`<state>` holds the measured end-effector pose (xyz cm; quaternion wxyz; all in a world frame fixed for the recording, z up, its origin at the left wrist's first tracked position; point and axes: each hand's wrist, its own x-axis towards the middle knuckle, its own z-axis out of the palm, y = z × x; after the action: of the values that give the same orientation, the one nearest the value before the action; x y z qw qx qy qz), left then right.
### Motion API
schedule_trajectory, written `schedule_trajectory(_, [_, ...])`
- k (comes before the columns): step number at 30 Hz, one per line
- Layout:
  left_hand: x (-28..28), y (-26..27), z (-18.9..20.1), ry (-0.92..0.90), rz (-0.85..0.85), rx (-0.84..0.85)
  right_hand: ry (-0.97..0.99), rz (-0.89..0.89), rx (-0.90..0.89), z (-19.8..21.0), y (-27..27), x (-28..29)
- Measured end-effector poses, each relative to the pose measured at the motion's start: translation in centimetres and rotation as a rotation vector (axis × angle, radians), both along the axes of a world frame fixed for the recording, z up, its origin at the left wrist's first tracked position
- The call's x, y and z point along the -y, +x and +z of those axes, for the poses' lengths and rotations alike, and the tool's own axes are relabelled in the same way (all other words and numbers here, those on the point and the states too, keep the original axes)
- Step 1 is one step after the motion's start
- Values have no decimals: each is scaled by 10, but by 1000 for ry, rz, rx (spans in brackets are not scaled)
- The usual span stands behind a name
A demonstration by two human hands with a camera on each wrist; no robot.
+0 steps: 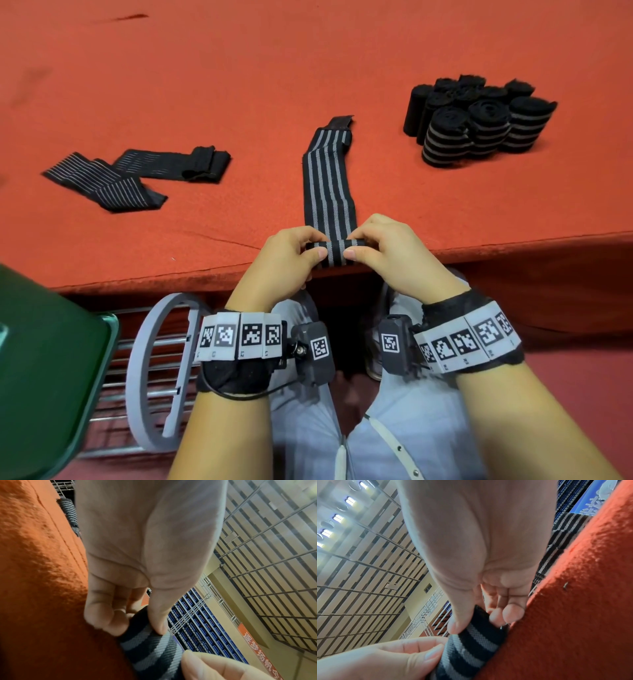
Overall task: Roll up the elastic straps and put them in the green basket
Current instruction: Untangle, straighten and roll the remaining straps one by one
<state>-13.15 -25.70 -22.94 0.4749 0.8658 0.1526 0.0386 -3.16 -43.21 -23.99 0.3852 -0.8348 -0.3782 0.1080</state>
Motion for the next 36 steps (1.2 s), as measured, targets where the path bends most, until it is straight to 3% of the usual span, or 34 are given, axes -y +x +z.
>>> schedule_trajectory(8, [2,5,-9,103,15,113,91,-41,-78,1,0,-1])
schedule_trajectory(14, [0,3,-3,103,13,77,103,-43,-95,0,2,-4])
schedule_trajectory(24, [0,0,3,279,-31,89,72,-87,-80,0,8,-10])
schedule_trajectory(36, [-6,8,-2,245,-11,67,69,-139,-3,0,8,-15])
